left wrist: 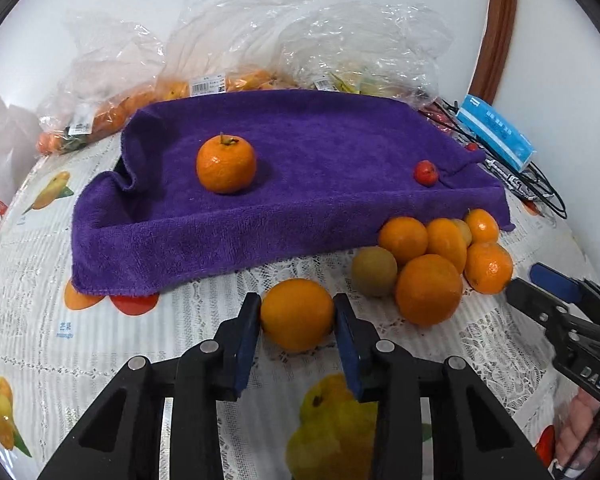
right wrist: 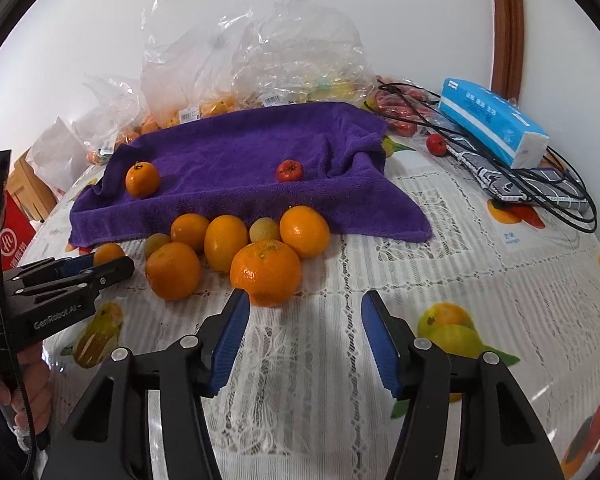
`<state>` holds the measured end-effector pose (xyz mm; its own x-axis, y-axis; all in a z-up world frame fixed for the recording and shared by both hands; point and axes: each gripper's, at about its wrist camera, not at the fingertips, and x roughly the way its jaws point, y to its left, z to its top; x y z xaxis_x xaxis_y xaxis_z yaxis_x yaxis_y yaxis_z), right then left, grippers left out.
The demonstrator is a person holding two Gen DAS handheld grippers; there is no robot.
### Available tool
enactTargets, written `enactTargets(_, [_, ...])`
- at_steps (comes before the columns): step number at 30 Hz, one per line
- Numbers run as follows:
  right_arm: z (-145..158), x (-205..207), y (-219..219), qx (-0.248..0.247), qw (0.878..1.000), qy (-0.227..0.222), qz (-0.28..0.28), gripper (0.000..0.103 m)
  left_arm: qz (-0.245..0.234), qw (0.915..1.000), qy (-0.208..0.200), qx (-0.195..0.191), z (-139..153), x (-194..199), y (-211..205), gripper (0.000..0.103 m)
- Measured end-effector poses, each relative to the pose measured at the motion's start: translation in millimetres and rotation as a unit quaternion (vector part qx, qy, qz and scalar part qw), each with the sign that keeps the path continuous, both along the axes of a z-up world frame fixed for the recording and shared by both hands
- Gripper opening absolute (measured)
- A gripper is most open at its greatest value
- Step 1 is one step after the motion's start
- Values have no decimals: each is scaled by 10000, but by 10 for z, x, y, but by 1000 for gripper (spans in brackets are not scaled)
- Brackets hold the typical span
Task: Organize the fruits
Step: 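Grasp an orange with the left tool while the right tool grasps another orange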
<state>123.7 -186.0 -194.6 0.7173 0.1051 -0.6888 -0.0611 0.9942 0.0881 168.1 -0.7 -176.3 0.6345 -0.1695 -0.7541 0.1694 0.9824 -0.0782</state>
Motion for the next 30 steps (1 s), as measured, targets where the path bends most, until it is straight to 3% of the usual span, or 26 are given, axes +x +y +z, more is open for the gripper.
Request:
enactTargets(9, [-11, 141, 114, 93, 9996, -40, 274, 53, 40, 9998, 4, -198, -3, 13, 64, 36])
enactTargets(16, [-113, 336, 184, 117, 9989, 322, 323, 53, 67, 9998, -5, -196, -6, 12, 70, 35])
enactTargets(19, [-107, 367, 208, 188, 9987, 281, 372, 53, 69, 9998, -3, -190, -9, 12, 68, 35])
enactTargets(23, [-120, 385, 291, -85, 9988, 314, 357, 44, 88, 9996, -2, -251, -11, 13, 87, 35])
enactTargets(30, [-121, 369, 271, -29, 9990, 314, 318, 44, 90, 9997, -4, -219, -16, 13, 62, 36])
